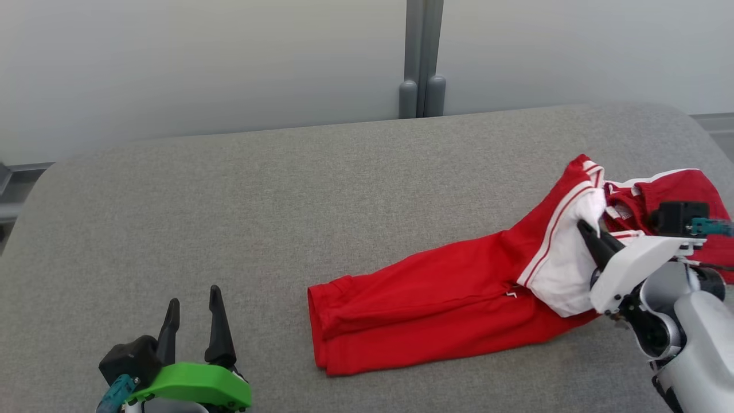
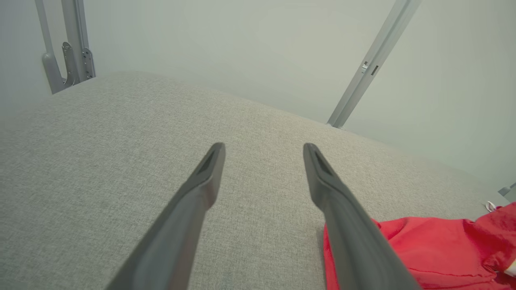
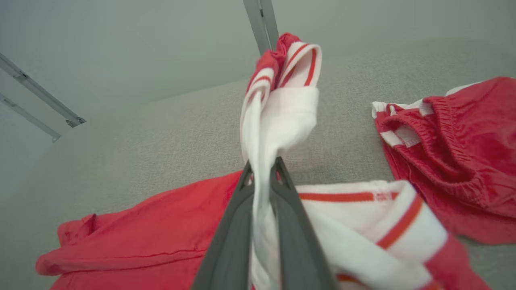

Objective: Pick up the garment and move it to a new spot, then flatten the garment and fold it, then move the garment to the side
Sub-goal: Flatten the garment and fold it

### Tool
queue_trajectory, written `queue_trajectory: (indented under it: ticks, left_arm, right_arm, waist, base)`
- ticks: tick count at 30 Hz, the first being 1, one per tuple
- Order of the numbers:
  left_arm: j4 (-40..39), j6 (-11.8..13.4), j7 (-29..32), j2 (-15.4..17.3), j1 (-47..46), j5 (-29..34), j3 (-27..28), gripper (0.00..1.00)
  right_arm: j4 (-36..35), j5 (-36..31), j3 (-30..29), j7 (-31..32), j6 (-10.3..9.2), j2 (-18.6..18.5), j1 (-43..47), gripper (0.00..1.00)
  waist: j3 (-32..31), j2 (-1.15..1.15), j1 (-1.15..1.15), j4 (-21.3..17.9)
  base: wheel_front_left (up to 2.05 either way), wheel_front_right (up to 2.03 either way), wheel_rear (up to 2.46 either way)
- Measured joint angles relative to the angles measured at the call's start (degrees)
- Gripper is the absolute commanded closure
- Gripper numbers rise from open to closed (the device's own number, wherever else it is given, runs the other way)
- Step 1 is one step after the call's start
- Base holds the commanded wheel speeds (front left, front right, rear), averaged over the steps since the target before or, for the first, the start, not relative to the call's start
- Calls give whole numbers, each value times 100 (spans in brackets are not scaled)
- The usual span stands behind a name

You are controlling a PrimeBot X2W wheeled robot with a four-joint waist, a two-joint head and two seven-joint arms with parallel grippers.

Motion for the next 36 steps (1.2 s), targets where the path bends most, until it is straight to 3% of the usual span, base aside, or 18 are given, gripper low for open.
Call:
queue_trajectory:
  ticks: [8,13,17,22,36]
  left_arm:
    - [5,-20,2,8,-20,1,-22,0]
    - [18,-41,10,1,-38,1,-73,0]
    - [33,-62,33,-10,-118,1,-135,0]
    - [71,-118,55,-33,-179,16,-220,0]
    - [204,-194,92,-96,-370,57,-427,0]
  right_arm:
    - [-1198,-161,255,361,-1,608,478,100]
    - [-1325,-312,408,400,-1,1212,613,100]
    - [-1053,-363,556,267,-1,1557,617,100]
    - [-409,-337,762,-89,-1,1674,526,100]
    - [1067,1127,2420,-1031,-1,1686,-337,100]
  waist:
    - [-20,0,0,170]
    - [-21,0,0,275]
    - [-17,0,0,389]
    - [2,0,0,575]
    - [74,0,0,1118]
  base:
    - [0,0,0]
    - [0,0,0]
    - [0,0,0]
    - [0,0,0]
    - [0,0,0]
